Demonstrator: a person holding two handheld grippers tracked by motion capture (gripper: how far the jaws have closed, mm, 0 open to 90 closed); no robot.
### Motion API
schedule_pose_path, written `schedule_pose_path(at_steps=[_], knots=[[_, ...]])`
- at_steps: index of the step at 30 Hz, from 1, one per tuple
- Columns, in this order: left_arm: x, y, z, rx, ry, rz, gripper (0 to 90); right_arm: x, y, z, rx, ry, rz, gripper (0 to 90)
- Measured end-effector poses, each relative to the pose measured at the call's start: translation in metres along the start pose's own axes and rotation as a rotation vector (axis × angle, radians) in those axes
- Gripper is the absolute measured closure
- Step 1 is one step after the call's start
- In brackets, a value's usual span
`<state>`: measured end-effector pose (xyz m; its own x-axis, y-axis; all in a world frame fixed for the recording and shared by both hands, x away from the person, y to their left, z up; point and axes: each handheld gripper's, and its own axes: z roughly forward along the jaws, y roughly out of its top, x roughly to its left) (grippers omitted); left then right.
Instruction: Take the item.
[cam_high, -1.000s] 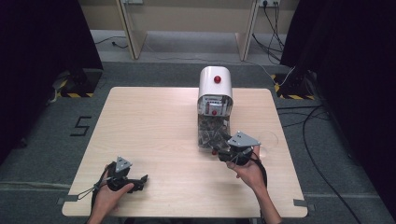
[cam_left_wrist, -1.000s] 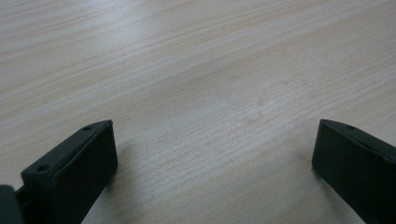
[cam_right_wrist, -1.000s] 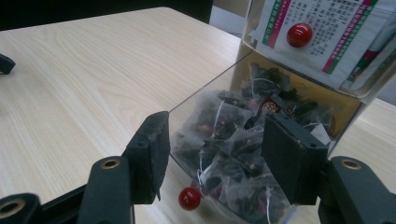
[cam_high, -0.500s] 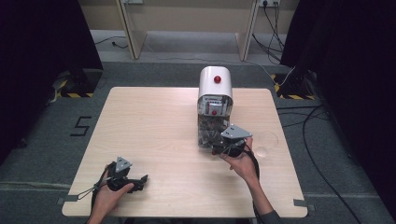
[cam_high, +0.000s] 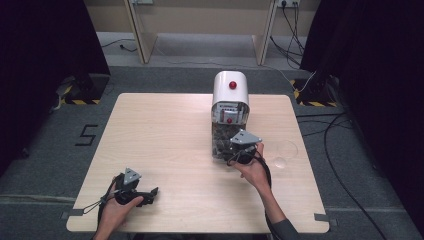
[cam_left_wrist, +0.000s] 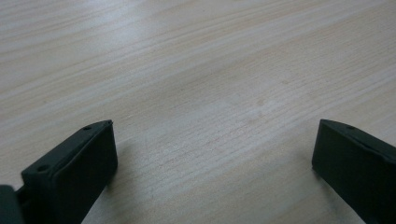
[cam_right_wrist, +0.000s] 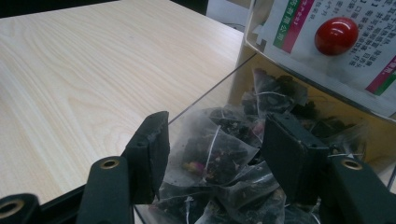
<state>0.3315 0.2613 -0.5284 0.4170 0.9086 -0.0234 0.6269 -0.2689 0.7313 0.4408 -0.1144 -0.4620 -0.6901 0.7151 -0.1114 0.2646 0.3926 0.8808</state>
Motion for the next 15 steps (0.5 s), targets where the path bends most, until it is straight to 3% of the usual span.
schedule_pose_path(at_steps=[15], knots=[[0.0, 0.0, 0.0, 0.0, 0.0, 0.0, 0.0, -0.008, -0.005, 0.012, 0.03, 0.012, 0.052, 45.8]])
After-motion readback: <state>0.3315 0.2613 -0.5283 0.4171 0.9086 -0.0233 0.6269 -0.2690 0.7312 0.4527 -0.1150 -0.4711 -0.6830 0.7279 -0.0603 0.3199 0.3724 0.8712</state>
